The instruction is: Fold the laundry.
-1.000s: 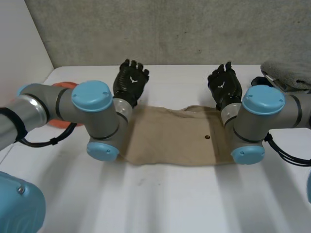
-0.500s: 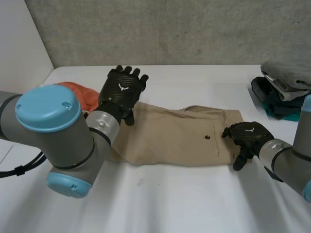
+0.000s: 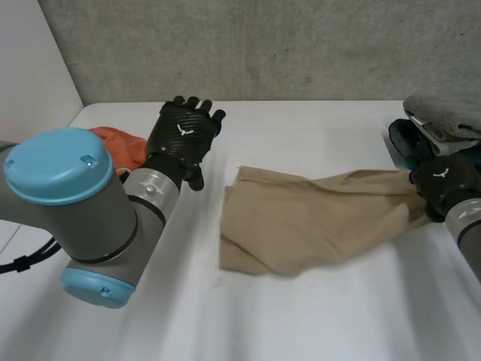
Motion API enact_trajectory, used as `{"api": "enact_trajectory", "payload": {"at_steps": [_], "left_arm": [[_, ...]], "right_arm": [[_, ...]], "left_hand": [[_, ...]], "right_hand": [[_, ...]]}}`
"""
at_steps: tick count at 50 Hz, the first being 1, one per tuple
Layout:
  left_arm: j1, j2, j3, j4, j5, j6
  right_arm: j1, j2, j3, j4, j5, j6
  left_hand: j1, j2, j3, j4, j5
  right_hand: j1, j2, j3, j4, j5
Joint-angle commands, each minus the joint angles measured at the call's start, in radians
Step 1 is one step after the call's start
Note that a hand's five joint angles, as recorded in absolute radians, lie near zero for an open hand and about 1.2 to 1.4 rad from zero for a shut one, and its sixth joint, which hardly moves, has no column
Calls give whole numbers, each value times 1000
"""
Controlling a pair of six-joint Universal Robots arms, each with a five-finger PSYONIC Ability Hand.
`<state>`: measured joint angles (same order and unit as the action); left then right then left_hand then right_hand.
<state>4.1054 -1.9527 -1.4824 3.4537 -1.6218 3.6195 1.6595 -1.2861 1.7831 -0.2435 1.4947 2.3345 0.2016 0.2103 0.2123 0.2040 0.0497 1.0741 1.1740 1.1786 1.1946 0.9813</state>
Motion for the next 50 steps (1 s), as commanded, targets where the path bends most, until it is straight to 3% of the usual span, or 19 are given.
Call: {"api": "enact_trajectory", "payload": {"at_steps": [1,4,8,11,14,16,18,21,22,23,28,35,40,44,50], "left_arm": [[29,34,-30,1,-1,-1],[32,47,-41,1,-3,-1],[35,66,-55,1,-3,-2],[38,77,-56,1,-4,-10],[44,81,-49,1,-4,-28],[49,80,-41,1,-3,-39],[52,80,-24,4,-3,-53],[53,78,8,4,-4,-68],[47,77,31,4,-3,-82],[44,77,45,4,-3,-88],[33,45,131,-5,0,-150],[-91,-103,273,-94,10,-217],[-152,-212,353,-215,30,-225],[-166,-290,376,-301,0,-225],[-174,-359,375,-347,-124,-213]], "right_arm": [[288,10,-85,-121,-77,-161],[399,31,-94,-193,-151,-162],[551,157,-96,-249,-339,-197],[594,217,-100,-228,-378,-247],[600,251,-120,-175,-357,-325],[600,238,-128,-152,-328,-322],[597,212,-128,-152,-301,-279],[550,95,-119,-151,-262,-60],[533,67,-116,-151,-251,22],[499,15,-110,-145,-242,198],[427,-74,-113,-76,-214,594],[309,-38,-183,157,-113,559],[306,69,-255,214,-116,551],[307,143,-307,251,-131,551],[306,258,-369,294,-160,543]], "left_hand": [[-27,-36,-38,-29,-50],[-27,-36,-38,-29,-50],[-27,-36,-38,-29,-50],[-27,-36,-38,-29,-50],[-27,-36,-38,-29,-50],[-27,-36,-38,-29,-50],[-27,-36,-38,-29,-50],[-27,-36,-38,-29,-50],[-27,-36,-38,-29,-50],[-27,-36,-38,-29,-50],[-27,-36,-38,-29,-50],[-26,-35,-37,-29,-49],[-20,-29,-31,-23,-43],[3,-6,-8,1,-20],[3,-6,-8,1,-20]], "right_hand": [[322,222,218,202,240],[322,222,218,202,240],[322,222,218,202,240],[322,222,218,202,240],[-546,-646,-651,-667,-628],[-900,-999,-1004,-1020,-981],[-900,-999,-1004,-1020,-981],[-900,-999,-1004,-1020,-981],[-900,-999,-1004,-1020,-981],[-900,-999,-1004,-1020,-981],[-900,-999,-1004,-1020,-981],[-900,-999,-1004,-1020,-981],[-900,-999,-1004,-1020,-981],[-900,-999,-1004,-1020,-981],[-900,-999,-1004,-1020,-981]]}}
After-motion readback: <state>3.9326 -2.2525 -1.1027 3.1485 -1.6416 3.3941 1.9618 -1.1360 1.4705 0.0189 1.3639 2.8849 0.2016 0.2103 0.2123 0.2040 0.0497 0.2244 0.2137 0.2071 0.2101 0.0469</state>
